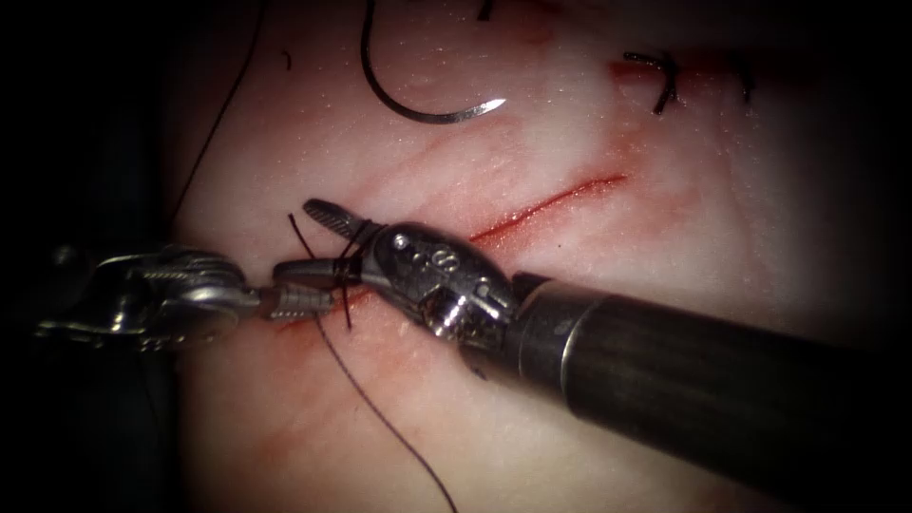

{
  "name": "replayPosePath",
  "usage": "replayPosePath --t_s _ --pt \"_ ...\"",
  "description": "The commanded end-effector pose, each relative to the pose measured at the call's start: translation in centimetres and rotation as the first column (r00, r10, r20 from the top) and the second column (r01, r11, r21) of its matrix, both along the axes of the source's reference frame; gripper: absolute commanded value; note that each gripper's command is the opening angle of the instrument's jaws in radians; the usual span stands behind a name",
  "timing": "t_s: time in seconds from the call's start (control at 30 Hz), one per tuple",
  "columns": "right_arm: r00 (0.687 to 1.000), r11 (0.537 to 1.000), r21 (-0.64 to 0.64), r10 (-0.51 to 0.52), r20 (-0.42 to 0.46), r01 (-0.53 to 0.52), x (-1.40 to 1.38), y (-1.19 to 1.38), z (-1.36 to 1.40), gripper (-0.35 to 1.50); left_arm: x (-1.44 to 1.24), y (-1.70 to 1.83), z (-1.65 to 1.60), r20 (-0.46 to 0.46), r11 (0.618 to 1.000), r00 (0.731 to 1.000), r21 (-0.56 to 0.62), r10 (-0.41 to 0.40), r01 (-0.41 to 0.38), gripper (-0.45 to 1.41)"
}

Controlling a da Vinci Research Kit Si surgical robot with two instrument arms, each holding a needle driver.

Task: Wound Closure
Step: Grab the tail end of the suture with the right grasper.

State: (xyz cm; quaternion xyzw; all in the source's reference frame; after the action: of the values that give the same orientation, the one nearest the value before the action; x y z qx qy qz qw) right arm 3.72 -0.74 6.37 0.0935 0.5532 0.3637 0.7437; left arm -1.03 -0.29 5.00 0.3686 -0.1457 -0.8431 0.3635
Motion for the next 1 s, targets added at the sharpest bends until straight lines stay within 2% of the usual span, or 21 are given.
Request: replayPosePath --t_s 0.03,0.13,0.17,0.2,0.3,0.33,0.6,0.77,1.0 --pt "1.0 1.0 -0.002 -0.001 -0.002 0.001 0.11 0.03 0.05 0.79 -0.05 0.04 0.04 0.001 1.0 1.0 -0.003 -0.002 0.002 -0.35" --pt "1.0 1.0 0.005 -0.001 -0.005 0.001 0.13 0.03 0.04 0.71 -0.05 0.04 0.04 0.0 1.0 1.0 -0.004 -0.003 0.003 -0.35" --pt "1.0 1.0 0.006 -0.003 -0.006 0.003 0.14 0.03 0.04 0.59 -0.05 0.04 0.04 0.0 1.0 1.0 -0.004 -0.003 0.003 -0.35" --pt "1.0 1.0 0.008 -0.006 -0.005 0.006 0.15 0.03 0.03 0.42 -0.05 0.04 0.04 0.0 1.0 1.0 -0.004 -0.003 0.003 -0.35" --pt "1.0 1.0 0.002 0.006 -0.028 -0.006 0.17 0.04 0.02 -0.25 -0.05 0.03 0.04 0.0 1.0 1.0 -0.004 -0.004 0.004 -0.35" --pt "0.999 1.0 -0.001 0.012 -0.038 -0.012 0.18 0.05 0.01 -0.35 -0.05 0.02 0.03 0.0 1.0 1.0 -0.004 -0.004 0.004 -0.35" --pt "0.999 1.0 0.004 0.018 -0.047 -0.018 0.22 0.12 -0.02 -0.35 -0.05 -0.01 0.02 -0.002 1.0 1.0 -0.004 -0.007 0.007 -0.35" --pt "0.999 1.0 0.011 -0.026 -0.044 0.027 0.28 0.05 0.01 -0.35 -0.05 -0.02 0.01 -0.002 1.0 1.0 -0.004 -0.007 0.007 -0.35" --pt "0.999 1.0 0.015 -0.014 -0.034 0.014 0.24 0.04 -0.08 -0.35 -0.02 -0.01 -0.01 -0.001 1.0 1.0 0.008 -0.012 0.012 -0.35"
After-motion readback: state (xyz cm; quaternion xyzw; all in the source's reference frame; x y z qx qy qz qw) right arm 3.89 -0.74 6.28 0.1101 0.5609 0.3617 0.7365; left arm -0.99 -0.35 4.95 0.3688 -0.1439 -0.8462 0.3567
